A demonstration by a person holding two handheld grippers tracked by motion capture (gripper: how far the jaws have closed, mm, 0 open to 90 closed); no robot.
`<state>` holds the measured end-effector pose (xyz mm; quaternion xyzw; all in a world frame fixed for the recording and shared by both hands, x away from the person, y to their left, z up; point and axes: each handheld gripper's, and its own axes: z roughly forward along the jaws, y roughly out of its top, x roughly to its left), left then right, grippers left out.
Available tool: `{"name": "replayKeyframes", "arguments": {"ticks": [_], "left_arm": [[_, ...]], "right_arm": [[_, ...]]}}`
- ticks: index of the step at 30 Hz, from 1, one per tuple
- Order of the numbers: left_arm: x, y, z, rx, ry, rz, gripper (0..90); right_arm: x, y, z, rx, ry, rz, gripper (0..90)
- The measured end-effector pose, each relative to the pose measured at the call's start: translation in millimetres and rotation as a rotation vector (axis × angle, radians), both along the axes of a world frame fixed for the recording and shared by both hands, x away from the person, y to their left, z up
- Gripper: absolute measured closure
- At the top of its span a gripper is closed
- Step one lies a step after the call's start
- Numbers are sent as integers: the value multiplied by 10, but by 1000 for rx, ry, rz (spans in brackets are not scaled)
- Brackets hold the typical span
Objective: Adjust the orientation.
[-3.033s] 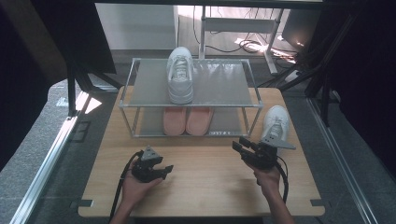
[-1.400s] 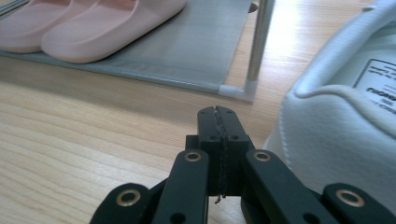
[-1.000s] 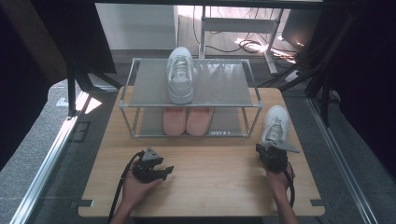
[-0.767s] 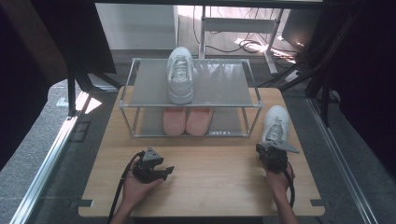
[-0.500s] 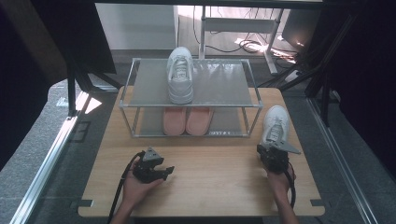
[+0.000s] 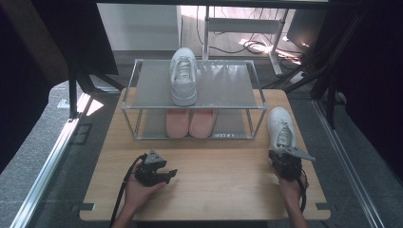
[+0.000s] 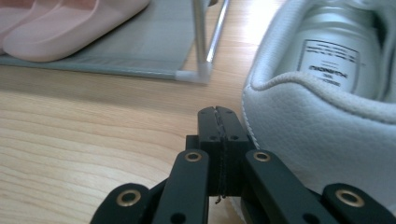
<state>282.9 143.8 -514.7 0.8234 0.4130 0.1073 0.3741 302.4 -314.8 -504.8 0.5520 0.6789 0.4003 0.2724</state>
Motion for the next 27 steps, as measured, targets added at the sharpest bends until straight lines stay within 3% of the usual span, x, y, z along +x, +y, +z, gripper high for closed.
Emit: {"name": "replayKeyframes", "arguments": {"ticks": [13, 27], "left_arm": [[-2, -21, -4, 4, -3, -6, 428], [0, -40, -18, 8, 4, -9, 428]], "right_arm": [[-162, -386, -10, 48, -10, -66, 900], [-201, -730, -14, 97, -21, -150, 898]]}}
